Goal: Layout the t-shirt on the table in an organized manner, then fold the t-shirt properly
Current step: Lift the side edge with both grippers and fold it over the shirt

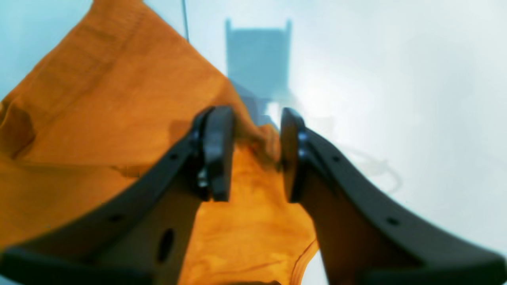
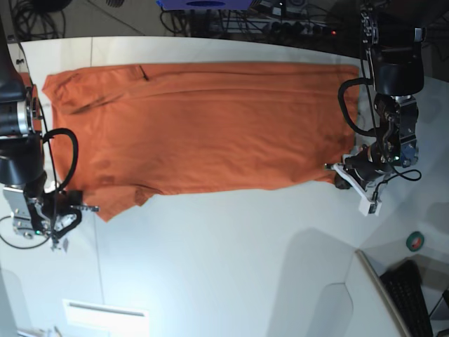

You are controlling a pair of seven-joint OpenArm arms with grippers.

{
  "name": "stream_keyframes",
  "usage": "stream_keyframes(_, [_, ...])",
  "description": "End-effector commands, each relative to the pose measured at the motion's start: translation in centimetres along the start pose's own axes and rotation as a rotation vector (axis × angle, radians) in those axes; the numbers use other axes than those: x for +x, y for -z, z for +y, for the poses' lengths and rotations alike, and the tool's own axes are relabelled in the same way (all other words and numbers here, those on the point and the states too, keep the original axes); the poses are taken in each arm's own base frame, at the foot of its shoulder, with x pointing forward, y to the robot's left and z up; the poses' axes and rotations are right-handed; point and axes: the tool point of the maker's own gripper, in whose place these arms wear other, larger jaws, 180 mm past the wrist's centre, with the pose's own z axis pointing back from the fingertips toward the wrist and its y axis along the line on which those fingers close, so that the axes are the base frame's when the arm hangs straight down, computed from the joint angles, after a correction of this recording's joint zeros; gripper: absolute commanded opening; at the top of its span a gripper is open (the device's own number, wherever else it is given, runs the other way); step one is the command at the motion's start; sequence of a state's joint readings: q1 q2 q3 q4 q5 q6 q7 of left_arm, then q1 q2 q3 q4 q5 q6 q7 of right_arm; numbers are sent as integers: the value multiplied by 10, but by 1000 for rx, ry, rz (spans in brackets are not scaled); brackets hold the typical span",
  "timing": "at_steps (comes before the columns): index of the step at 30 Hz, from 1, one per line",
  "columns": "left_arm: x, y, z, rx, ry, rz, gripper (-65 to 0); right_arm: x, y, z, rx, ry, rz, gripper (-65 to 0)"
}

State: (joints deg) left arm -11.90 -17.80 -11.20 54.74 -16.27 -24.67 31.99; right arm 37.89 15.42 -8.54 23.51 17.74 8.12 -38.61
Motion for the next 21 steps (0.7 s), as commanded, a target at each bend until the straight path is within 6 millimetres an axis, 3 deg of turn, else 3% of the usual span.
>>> stream_keyframes(1, [22, -5, 6, 7, 16, -54, -650, 27, -13, -5, -6, 2, -60, -506])
stream_keyframes(3, [22, -5, 6, 7, 16, -54, -650, 27, -13, -5, -6, 2, -60, -543])
stream_keyframes(6, [22, -4, 5, 7, 17, -53, -650, 27, -13, -5, -6, 2, -62, -650])
stream_keyframes(15, [16, -6, 4, 4, 17, -50, -650, 24, -11, -8, -5, 10, -69, -650])
stream_keyframes(21, [15, -22, -4, 3, 72, -80, -650, 30, -19, 6, 14, -41, -190, -650])
